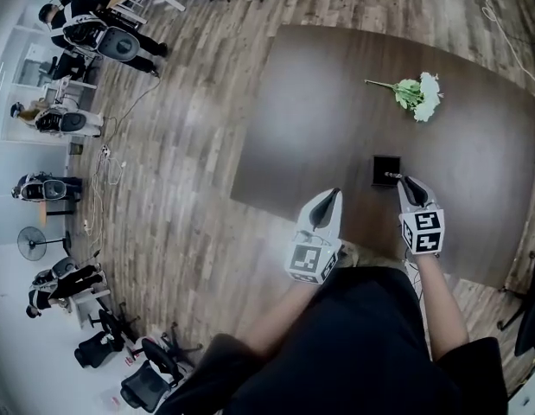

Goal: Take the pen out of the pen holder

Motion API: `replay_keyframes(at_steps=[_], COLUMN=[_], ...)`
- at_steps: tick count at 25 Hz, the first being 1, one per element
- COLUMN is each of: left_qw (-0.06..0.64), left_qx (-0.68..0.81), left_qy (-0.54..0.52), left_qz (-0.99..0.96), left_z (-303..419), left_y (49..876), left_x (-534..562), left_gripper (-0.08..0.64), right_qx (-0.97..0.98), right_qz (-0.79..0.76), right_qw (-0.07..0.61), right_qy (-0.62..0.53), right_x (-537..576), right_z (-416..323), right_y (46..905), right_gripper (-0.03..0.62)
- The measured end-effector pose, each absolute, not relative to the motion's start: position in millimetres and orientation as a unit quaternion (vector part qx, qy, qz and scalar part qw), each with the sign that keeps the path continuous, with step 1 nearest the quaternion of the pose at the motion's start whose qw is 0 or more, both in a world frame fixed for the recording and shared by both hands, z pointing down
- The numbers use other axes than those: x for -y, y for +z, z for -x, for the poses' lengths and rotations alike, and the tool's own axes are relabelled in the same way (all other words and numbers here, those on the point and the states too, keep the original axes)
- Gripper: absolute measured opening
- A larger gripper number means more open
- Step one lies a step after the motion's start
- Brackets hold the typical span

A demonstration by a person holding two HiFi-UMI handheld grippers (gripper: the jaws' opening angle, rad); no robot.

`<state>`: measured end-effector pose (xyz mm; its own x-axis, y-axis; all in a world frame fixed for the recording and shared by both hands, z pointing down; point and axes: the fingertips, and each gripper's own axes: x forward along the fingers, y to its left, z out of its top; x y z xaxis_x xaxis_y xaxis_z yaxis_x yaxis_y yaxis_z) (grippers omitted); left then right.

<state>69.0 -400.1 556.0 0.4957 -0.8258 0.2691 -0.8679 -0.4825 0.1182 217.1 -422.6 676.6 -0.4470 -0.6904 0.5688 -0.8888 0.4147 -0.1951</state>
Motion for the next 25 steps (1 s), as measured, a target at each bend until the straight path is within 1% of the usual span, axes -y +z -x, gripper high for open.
replay_keyframes(at_steps=[4,8,14,21,25], left_qw=[0.126,0.135,0.135,0.139,0.14], left_qx=[0.509,0.508,0.495,0.478,0.471], left_qy=[0.086,0.087,0.089,0.078,0.076], left_qz=[-0.847,-0.846,-0.854,-0.864,-0.868], left_z=[-47,-27,-11,-12,-12], left_y=[562,567,564,567,568], left_x=[408,415,427,432,428], left_gripper=[0.003,0.003,0.002,0.003,0.003], right_qx=[0.817,0.803,0.795,0.788,0.788], right_qz=[-0.47,-0.471,-0.467,-0.478,-0.467], right_qw=[0.22,0.249,0.266,0.281,0.306], right_qy=[0.25,0.267,0.28,0.266,0.259], right_x=[435,440,440,446,437], right_z=[-202,-194,-180,-176,-174], right_y=[702,724,738,745,747], right_gripper=[0.08,0.094,0.092,0.075,0.075])
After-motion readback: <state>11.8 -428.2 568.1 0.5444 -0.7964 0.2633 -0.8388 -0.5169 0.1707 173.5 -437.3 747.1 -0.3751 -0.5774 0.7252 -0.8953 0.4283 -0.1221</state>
